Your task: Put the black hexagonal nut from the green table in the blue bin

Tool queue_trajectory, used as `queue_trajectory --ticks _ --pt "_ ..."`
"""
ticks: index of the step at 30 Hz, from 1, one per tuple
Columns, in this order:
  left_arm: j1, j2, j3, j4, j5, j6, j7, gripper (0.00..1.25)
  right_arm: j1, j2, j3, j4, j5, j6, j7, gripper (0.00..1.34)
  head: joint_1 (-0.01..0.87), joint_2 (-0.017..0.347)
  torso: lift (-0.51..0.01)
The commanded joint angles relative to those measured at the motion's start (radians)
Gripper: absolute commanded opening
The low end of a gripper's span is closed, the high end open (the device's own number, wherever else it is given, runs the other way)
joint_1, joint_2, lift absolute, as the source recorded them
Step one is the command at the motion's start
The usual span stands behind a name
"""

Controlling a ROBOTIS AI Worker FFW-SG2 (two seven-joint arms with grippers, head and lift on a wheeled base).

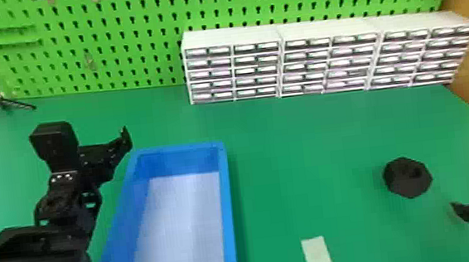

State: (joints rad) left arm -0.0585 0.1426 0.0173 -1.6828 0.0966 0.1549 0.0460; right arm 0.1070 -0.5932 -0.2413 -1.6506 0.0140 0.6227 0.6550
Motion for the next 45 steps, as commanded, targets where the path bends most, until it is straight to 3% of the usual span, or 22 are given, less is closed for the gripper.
queue_trajectory --ticks 1,24,45 --pt "0.000 0.000 0.003 0.000 0.000 0.000 0.000 1.08 -0.006 0.003 -0.001 0.002 0.003 0.000 0.000 1.22 0.683 0.028 -0.096" --pt "0.000 0.000 0.003 0.000 0.003 0.000 0.000 1.08 -0.023 -0.002 0.025 0.005 0.004 0.000 0.000 1.22 0.683 0.028 -0.096" --pt "-0.001 0.006 0.000 0.000 0.005 0.000 0.000 1.08 -0.073 -0.028 0.091 0.014 0.001 0.002 0.020 1.22 0.683 0.028 -0.096"
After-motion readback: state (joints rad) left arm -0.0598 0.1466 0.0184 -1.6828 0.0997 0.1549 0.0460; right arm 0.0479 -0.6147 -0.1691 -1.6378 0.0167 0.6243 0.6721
